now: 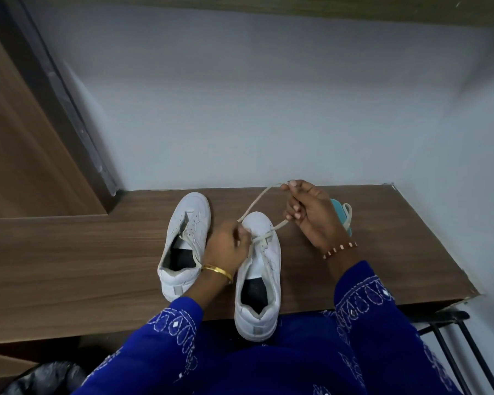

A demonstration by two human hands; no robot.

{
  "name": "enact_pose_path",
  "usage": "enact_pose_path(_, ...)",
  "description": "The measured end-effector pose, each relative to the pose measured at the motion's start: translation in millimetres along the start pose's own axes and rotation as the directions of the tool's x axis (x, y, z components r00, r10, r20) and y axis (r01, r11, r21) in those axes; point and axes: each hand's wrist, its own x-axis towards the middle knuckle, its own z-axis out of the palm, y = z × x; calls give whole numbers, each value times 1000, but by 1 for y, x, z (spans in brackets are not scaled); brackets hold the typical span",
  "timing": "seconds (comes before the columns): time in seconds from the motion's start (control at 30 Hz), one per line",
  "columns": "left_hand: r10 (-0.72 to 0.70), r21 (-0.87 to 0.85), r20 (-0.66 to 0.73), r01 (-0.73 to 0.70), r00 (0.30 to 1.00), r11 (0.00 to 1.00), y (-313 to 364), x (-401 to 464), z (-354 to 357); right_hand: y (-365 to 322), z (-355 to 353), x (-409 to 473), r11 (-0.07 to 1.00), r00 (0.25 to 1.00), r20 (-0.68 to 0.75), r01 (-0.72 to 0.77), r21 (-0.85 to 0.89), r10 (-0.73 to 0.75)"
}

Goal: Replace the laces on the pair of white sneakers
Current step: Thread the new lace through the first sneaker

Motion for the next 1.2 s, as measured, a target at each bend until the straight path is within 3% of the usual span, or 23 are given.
enact_pose_path(0.13,186,35,268,-203,945,979,1,-11,4,-3,7,0,999,1000,-13,5,46,-4)
enact_pose_path(0.27,183,224,222,-233,958,946,-15,-7,4,-7,11,1,998,1000,-5,14,65,-14)
enact_pose_path(0.33,215,400,217,-287,952,870,-27,0,-2,-12,10,3,996,999,-25,49,72,-48)
enact_pose_path(0.37,181,521,266,-299,947,800,-28,3,-7,-15,10,4,994,997,-38,71,77,-69)
enact_pose_path(0.47,113,778,223,-247,968,577,-34,11,-12,-26,14,6,985,991,-61,122,121,-115)
enact_pose_path(0.53,-4,858,211,-183,978,481,-29,14,-17,-31,16,7,978,989,-58,140,156,-132)
enact_pose_path(0.6,-103,870,256,-183,961,457,-26,14,-14,-33,19,7,976,990,-51,138,166,-132)
enact_pose_path(0.7,-140,783,359,-216,923,583,-23,13,-8,-30,22,7,982,994,-44,109,152,-103)
enact_pose_path(0.8,-21,466,419,-195,908,863,-22,13,-2,-25,26,5,986,997,-21,72,149,-69)
enact_pose_path(0.87,-20,261,464,-115,886,958,-15,14,0,-23,28,3,989,999,15,49,138,-51)
enact_pose_path(0.93,2,188,488,-107,873,976,-9,14,1,-23,29,1,993,998,50,35,114,-41)
enact_pose_path(1.0,22,241,453,-146,891,960,-8,16,1,-24,30,0,997,998,49,36,75,-40)
enact_pose_path(1.1,-27,410,337,-121,941,904,-11,18,-10,-27,29,0,998,998,21,61,-13,-61)
enact_pose_path(1.2,-66,344,222,-15,973,939,-17,21,-19,-25,25,1,992,998,9,56,-117,-56)
